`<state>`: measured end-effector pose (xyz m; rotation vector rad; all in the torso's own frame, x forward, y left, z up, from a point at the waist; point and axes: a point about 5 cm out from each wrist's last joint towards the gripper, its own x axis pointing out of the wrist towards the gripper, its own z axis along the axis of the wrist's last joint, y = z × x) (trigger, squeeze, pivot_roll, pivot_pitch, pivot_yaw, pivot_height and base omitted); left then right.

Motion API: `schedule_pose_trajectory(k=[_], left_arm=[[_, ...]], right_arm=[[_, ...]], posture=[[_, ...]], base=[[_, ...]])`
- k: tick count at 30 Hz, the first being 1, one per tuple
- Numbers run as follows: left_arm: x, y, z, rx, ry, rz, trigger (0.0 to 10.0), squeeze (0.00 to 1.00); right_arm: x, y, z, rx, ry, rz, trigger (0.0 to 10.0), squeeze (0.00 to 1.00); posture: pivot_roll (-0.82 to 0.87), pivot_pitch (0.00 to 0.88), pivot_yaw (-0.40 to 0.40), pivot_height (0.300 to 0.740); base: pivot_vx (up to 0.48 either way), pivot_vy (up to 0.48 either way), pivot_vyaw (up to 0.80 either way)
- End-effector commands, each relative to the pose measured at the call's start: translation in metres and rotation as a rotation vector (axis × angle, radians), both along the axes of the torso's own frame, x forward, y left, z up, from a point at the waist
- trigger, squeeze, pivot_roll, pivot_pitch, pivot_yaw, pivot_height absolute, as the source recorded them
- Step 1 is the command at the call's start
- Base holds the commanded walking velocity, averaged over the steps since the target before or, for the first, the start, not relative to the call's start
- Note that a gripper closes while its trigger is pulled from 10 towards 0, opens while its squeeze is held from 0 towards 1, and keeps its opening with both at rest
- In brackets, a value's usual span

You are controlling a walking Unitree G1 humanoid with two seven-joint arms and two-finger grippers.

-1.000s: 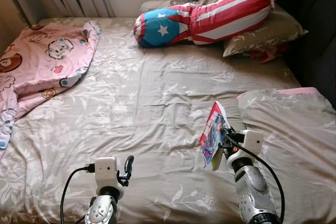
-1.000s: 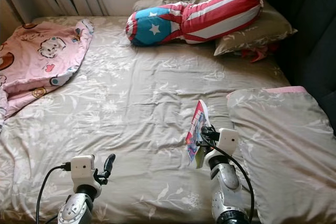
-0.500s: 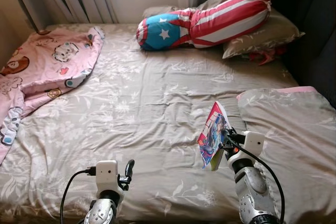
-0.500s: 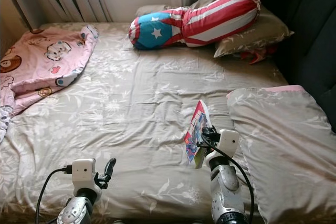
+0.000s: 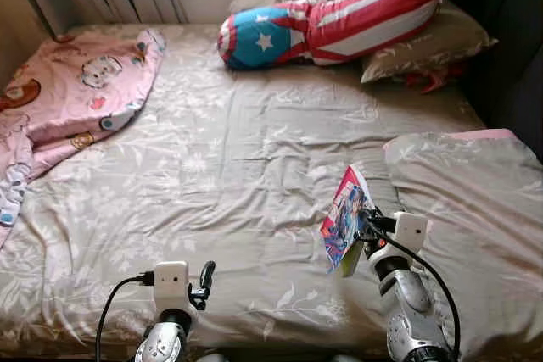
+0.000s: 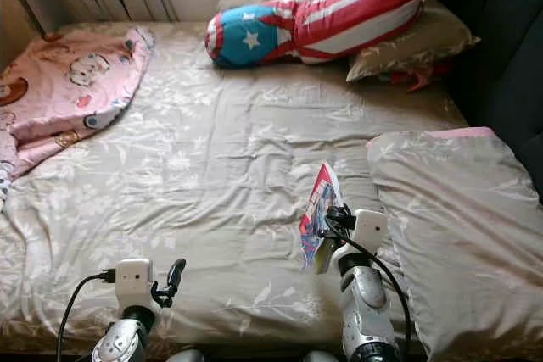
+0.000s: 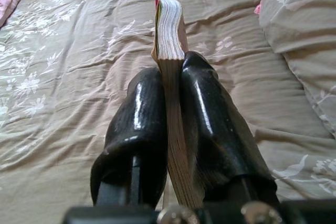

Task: Clean up the room

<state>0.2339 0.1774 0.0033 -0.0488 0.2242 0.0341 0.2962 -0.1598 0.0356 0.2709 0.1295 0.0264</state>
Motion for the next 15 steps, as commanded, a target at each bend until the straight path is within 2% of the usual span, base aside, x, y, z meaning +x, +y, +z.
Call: schedule_pose_trajectory(k=[1, 15], left_arm=[[-0.0055, 0.0048, -0.0072, 0.004, 0.031, 0.016, 10.0, 0.00], [-0.0065, 0.0071, -0.0135, 0.013, 0.048, 0.006, 10.0, 0.00]], right_arm=[[0.0013, 0.0025, 0.0027, -0.007, -0.020, 0.003, 10.0, 0.00], [0.0017, 0.0061, -0.0001, -0.012, 0.011, 0.012, 10.0, 0.00]], posture=[[-0.04, 0.150, 0.020, 0.672], [-0.03, 0.155, 0.026, 0.662]], base=[[0.000, 0.000, 0.00], [0.000, 0.000, 0.00]])
